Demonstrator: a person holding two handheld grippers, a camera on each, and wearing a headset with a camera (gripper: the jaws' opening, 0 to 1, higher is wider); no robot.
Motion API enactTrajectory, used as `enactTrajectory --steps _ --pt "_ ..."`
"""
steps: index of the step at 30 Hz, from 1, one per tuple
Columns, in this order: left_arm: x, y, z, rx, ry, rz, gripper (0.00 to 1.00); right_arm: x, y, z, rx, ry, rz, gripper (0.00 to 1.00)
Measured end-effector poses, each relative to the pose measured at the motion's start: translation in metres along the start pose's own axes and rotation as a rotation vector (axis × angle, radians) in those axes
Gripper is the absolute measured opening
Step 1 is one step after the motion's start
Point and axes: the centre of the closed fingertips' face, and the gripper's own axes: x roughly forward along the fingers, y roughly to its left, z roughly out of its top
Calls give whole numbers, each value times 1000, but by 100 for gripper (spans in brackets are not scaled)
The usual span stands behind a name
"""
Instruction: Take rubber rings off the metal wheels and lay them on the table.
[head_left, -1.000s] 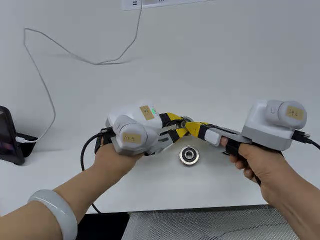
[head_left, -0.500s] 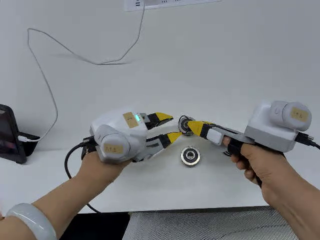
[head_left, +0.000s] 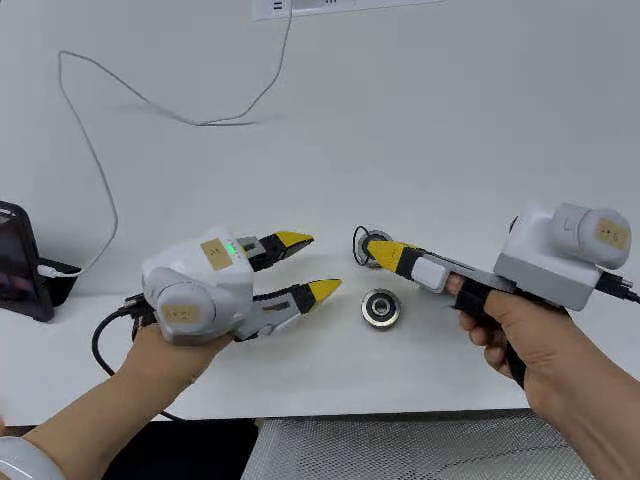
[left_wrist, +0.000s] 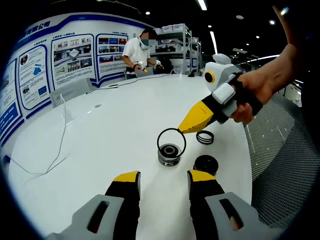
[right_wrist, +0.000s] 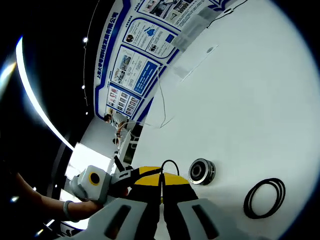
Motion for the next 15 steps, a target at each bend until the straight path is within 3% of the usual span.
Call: enactTrajectory --steps 8,13,15 --pt "-4 -7 14 -42 -87 -33 45 -21 1 6 78 -41 28 1" --pt "-6 -10 22 -66 -128 -42 57 -36 -5 2 88 -47 1 1" --pt "-7 -11 20 -70 -123 -43 60 -44 -10 0 94 -52 -15 1"
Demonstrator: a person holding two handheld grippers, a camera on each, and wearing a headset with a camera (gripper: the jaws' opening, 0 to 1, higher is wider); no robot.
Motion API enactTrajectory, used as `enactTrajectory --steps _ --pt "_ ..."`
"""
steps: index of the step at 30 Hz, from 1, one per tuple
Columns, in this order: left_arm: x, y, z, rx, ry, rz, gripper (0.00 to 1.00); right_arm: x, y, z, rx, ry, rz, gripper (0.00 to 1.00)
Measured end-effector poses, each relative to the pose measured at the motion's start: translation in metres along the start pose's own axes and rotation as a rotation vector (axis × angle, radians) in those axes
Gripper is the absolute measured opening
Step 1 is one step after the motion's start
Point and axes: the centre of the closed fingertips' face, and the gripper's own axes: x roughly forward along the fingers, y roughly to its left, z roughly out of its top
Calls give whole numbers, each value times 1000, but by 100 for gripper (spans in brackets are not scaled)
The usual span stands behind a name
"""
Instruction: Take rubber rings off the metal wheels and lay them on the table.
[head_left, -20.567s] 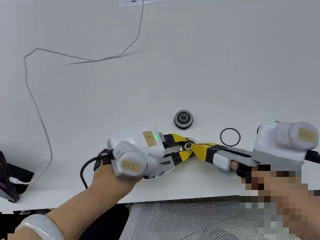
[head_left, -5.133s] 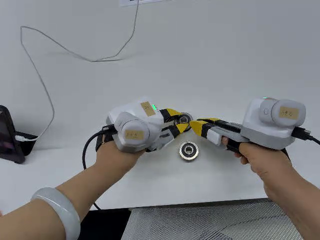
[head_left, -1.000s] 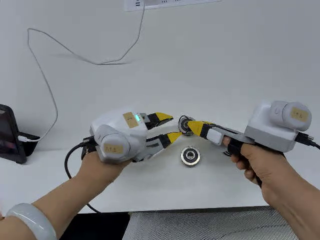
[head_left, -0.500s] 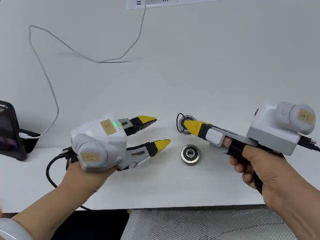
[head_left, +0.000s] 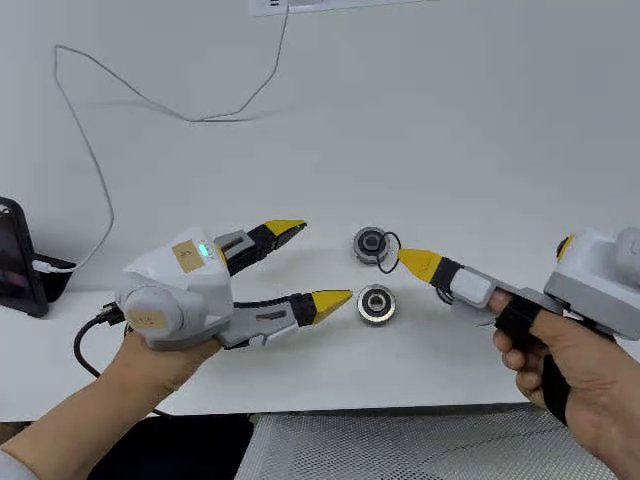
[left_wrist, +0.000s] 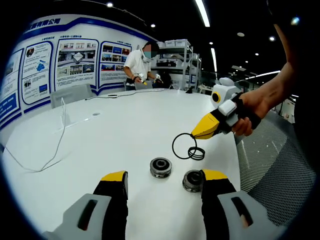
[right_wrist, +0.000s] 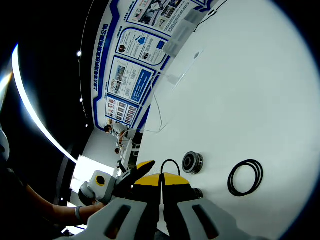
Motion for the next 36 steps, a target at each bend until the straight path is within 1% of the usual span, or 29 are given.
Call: enactTrajectory --steps 5,7,11,15,16,20,21,23,26,28,29,30,31,32,33,34,35,36 --pt "-3 -4 -2 -17 4 2 63 -19 -17 2 15 -20 -51 1" --pt "-5 -5 -4 -17 7 2 64 -25 -24 4 22 -30 -69 1" --pt "-6 -7 -4 -24 3 0 63 -36 -39 7 33 -41 -107 1" --pt "-8 -6 -4 -28 -2 4 63 -42 -51 9 47 -51 -137 2" --pt "-8 -5 -3 -29 -7 8 63 -43 -54 10 42 -49 -149 2" --pt "-9 -4 -4 -28 -4 13 63 -45 -62 10 38 -48 -177 2" --pt "-10 -4 -4 -30 -2 14 63 -46 -64 10 27 -42 -190 2" --pt "-10 -2 -5 -28 0 18 62 -47 -68 8 0 -26 -210 2" --pt "-12 -1 -7 -32 3 21 61 -48 -73 7 -87 5 -254 3" --pt "-13 0 -10 -33 5 23 61 -50 -78 8 -138 13 -298 6" --pt "-14 1 -11 -35 5 23 61 -51 -78 5 -185 47 -309 8" --pt "-14 1 -12 -34 7 25 60 -52 -81 5 -226 60 -330 7" --pt "-15 1 -12 -34 9 27 60 -53 -83 4 -284 85 -357 7" --pt "-15 1 -12 -35 10 28 60 -54 -85 3 -320 106 -373 8" --pt "-15 1 -13 -35 11 30 59 -55 -86 3 -355 119 -387 8" --pt "-16 2 -14 -36 12 31 59 -54 -84 4 -405 123 -385 8" --pt "-16 2 -14 -38 13 31 59 -54 -83 3 -414 133 -391 8" --pt "-17 3 -15 -36 13 32 59 -53 -81 5 -463 139 -395 10"
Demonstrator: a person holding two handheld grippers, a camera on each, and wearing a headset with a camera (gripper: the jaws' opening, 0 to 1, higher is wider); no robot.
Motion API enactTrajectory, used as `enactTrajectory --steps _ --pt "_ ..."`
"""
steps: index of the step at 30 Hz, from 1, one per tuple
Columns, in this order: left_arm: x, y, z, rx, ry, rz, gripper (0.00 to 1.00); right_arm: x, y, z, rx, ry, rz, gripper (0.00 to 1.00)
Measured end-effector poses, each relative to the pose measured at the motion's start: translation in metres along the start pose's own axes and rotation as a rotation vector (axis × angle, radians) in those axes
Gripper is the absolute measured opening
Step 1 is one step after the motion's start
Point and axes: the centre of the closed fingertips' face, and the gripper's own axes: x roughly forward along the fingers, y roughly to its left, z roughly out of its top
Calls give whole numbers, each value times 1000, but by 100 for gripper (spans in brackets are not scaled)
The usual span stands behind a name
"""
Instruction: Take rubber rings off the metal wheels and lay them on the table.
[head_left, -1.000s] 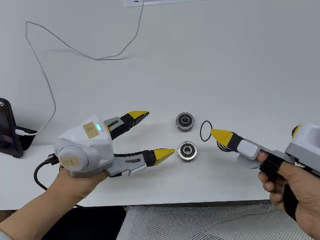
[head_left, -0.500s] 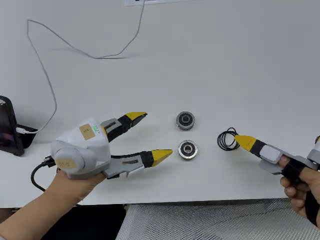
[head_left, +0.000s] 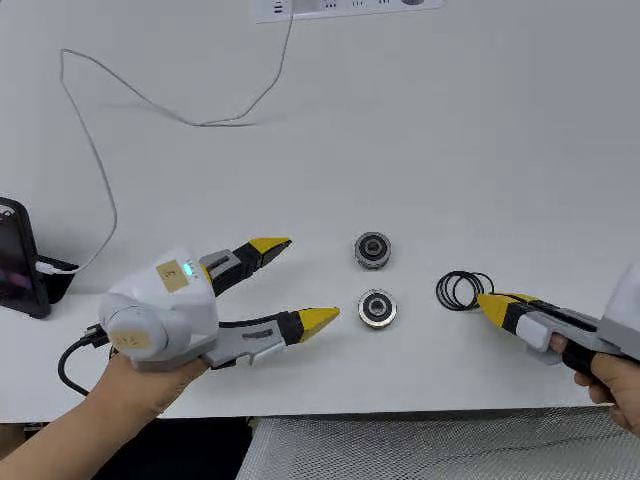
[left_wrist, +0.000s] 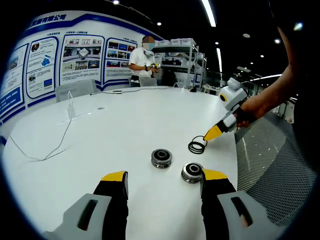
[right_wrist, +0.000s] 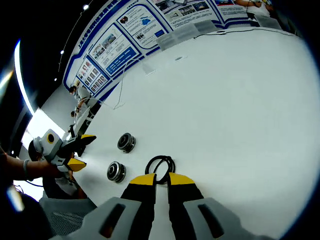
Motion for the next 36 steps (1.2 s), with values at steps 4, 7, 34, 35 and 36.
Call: enactTrajectory --steps 4,7,34,35,36 --pt "-2 1 1 4 -4 2 59 -1 -5 -5 -233 75 -48 17" --pt "-3 -1 3 4 -7 5 59 0 -7 -15 -399 144 -73 21" --pt "-29 -18 9 -12 -39 33 61 -9 21 -18 -623 112 -4 54" --pt "-30 -19 9 -13 -39 35 61 -9 24 -18 -627 108 2 56" --pt "-32 -20 9 -14 -39 37 62 -10 26 -17 -631 101 9 57"
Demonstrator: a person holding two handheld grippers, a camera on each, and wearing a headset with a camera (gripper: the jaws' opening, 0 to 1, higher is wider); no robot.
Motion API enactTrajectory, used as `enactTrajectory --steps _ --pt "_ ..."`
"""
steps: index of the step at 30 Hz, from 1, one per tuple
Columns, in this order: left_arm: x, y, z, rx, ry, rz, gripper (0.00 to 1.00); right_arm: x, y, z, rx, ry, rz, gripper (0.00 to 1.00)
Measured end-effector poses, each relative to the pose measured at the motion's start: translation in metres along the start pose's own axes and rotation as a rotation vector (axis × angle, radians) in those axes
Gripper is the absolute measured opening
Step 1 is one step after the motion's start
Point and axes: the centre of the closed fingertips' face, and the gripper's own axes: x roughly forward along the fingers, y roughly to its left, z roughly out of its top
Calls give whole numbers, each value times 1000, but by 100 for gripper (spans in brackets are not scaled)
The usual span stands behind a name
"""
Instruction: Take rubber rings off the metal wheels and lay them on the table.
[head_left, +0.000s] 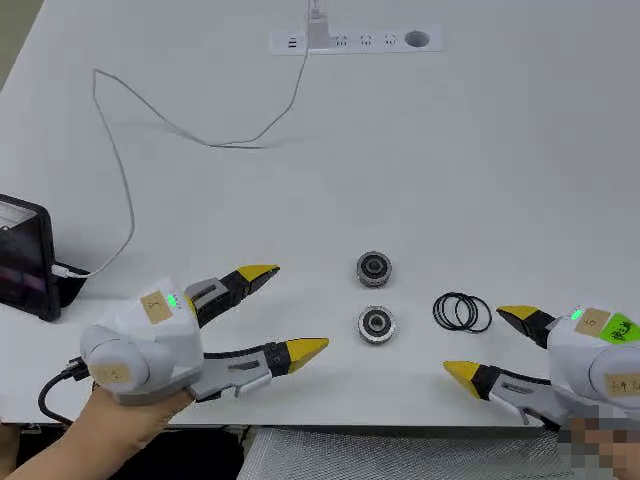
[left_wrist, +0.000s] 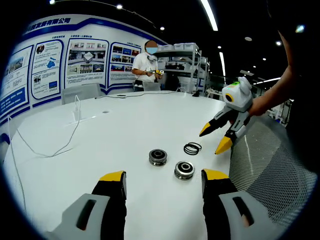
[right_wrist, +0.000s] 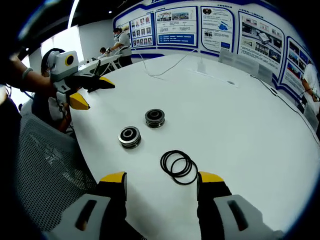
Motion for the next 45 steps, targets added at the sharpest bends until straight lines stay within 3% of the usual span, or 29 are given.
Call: enactTrajectory --steps 5,14,27,38,45 --pt "-8 -4 -1 -2 -7 7 63 -3 9 7 -17 -31 18 67" --pt "-20 -11 0 -9 -31 24 66 -11 14 12 -39 -46 5 79" --pt "-22 -30 4 9 -40 10 74 -23 21 8 -20 -80 -24 95" --pt "-27 -38 2 -17 -41 -2 82 -39 16 15 17 -171 -26 99" --pt "-31 -37 5 -47 -55 12 86 -44 11 13 18 -181 -22 99"
